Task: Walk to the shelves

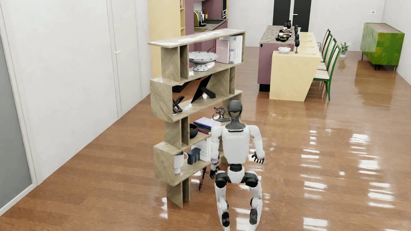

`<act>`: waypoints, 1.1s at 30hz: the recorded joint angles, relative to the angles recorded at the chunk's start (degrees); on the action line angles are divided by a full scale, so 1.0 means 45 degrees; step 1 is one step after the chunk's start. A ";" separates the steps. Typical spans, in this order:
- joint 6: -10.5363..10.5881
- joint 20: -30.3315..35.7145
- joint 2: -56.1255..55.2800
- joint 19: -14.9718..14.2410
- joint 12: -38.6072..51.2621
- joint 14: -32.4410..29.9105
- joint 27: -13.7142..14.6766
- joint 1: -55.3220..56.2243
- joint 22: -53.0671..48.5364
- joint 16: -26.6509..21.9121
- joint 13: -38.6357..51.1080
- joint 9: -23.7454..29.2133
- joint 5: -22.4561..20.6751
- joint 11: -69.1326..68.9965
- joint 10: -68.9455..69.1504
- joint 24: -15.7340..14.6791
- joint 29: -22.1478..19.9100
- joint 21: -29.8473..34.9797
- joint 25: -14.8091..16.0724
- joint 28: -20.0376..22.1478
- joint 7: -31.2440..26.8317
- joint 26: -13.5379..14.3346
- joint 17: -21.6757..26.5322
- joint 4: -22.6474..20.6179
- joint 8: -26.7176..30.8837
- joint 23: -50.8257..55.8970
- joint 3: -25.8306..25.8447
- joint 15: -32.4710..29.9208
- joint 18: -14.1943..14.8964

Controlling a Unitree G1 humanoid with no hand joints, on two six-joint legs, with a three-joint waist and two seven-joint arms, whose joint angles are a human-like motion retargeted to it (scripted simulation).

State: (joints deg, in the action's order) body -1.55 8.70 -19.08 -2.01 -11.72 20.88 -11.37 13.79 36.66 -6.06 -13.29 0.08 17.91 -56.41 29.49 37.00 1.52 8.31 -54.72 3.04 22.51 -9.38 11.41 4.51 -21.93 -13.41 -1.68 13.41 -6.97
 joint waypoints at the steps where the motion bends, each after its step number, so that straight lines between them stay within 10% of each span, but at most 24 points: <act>1: -0.0071 0.0200 -0.0411 -0.0248 0.0124 -0.0089 -0.0127 -0.0160 0.0287 -0.0146 -0.0055 0.0002 0.0197 -0.0426 -0.0098 0.0083 0.0074 -0.0103 0.0437 -0.0169 -0.0368 -0.0100 -0.0099 -0.0150 0.0470 -0.0953 0.0053 -0.0032 0.0156; 5: -0.0274 -0.0238 -0.0798 -0.1033 0.0391 -0.0130 -0.1033 -0.0789 0.0921 -0.0190 -0.0496 -0.0082 0.0396 0.2938 -0.0977 -0.0070 0.0285 0.0017 0.1879 0.0062 -0.1792 -0.0275 -0.0053 -0.0632 0.2866 -0.4420 0.0195 -0.0140 0.0790; 8: -0.0561 -0.1116 -0.0042 -0.2107 0.0368 -0.0201 -0.1836 -0.0743 0.1120 -0.0196 -0.1247 -0.0193 -0.1143 0.6713 -0.1324 -0.0346 0.0220 0.0042 0.3026 0.0463 -0.3323 -0.0026 -0.0531 -0.0823 0.7464 -0.6328 0.0359 -0.1774 0.1522; 14: -0.0982 -0.3363 0.0689 -0.1354 0.0535 -0.0534 -0.1628 0.0578 0.0832 -0.0100 -0.1669 -0.0116 -0.1195 0.7540 -0.1341 -0.1003 0.1817 0.2184 0.3061 0.1423 -0.6152 -0.0214 -0.0903 -0.0205 0.4088 -0.7565 0.0139 -0.0042 0.3191; 18: -0.0535 -0.3632 0.0507 -0.0614 -0.0050 -0.0783 -0.1763 0.1698 0.0454 0.0147 -0.0053 0.0111 -0.2254 0.7396 -0.0809 -0.0446 0.0668 0.2632 0.2783 0.0799 -0.7347 0.0126 0.0074 0.0715 0.2787 -0.7044 0.0086 0.0255 0.2940; 21: -0.0083 -0.3568 0.0258 -0.0281 -0.0178 -0.0400 -0.1911 0.2587 0.0543 0.0532 0.0904 0.0245 -0.2651 0.7008 0.1403 0.0067 -0.1384 0.0685 0.4014 0.0072 -0.3900 -0.0137 0.0264 0.1720 0.2459 -0.5804 0.0004 0.0416 0.1284; 23: 0.0096 -0.3811 0.0216 -0.0120 -0.0388 -0.0048 -0.1510 0.2776 0.0549 0.0746 0.1330 0.0221 -0.2784 0.6878 0.2983 -0.0005 -0.2107 -0.0214 0.4755 0.0200 -0.3713 -0.0162 0.0460 0.0628 0.2505 -0.4936 -0.0140 0.0490 0.3328; 26: 0.0295 -0.3594 0.0311 0.0080 -0.0410 0.0143 -0.0810 0.1398 0.0782 0.0756 0.1395 0.0012 -0.2922 0.7115 0.0995 0.0264 -0.2445 -0.0825 0.4903 -0.0198 -0.1192 -0.0373 0.0666 0.0561 0.2524 -0.3410 -0.0046 0.0383 0.1258; 29: 0.0295 -0.2606 -0.0584 -0.0035 -0.0170 0.0173 -0.0603 0.0223 0.1160 0.0427 0.1210 0.0012 -0.2793 0.5330 -0.1225 0.0762 -0.2329 -0.0924 0.4312 -0.0411 -0.1026 -0.0441 0.0546 0.0158 0.2887 -0.2745 0.0024 0.0621 0.1489; 32: 0.0133 -0.1519 -0.2206 -0.1828 0.0141 -0.0007 -0.0755 -0.0096 0.1075 -0.0218 0.0976 0.0123 -0.2114 0.2171 -0.1623 0.0911 -0.1003 -0.0231 0.2627 -0.0407 -0.0883 -0.0215 0.0657 0.0000 0.3652 -0.3320 0.0101 0.0633 0.1772; 33: 0.0087 -0.1408 -0.2382 -0.1195 0.0286 -0.0111 -0.0924 -0.0155 0.0980 -0.0376 0.0800 0.0114 -0.1270 0.1809 -0.1755 0.0776 -0.0601 -0.0203 0.2406 -0.0287 -0.1014 -0.0239 0.0524 -0.0053 0.3197 -0.3724 0.0097 0.0662 0.1849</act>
State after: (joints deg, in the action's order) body -1.16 2.37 -29.80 -7.39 -10.44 20.39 -15.53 13.09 41.07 -7.75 -9.69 0.59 12.19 -48.27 21.59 40.49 -1.18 7.40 -43.89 1.75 17.94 -10.45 13.77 4.27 -7.54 -30.17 -1.25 16.39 1.35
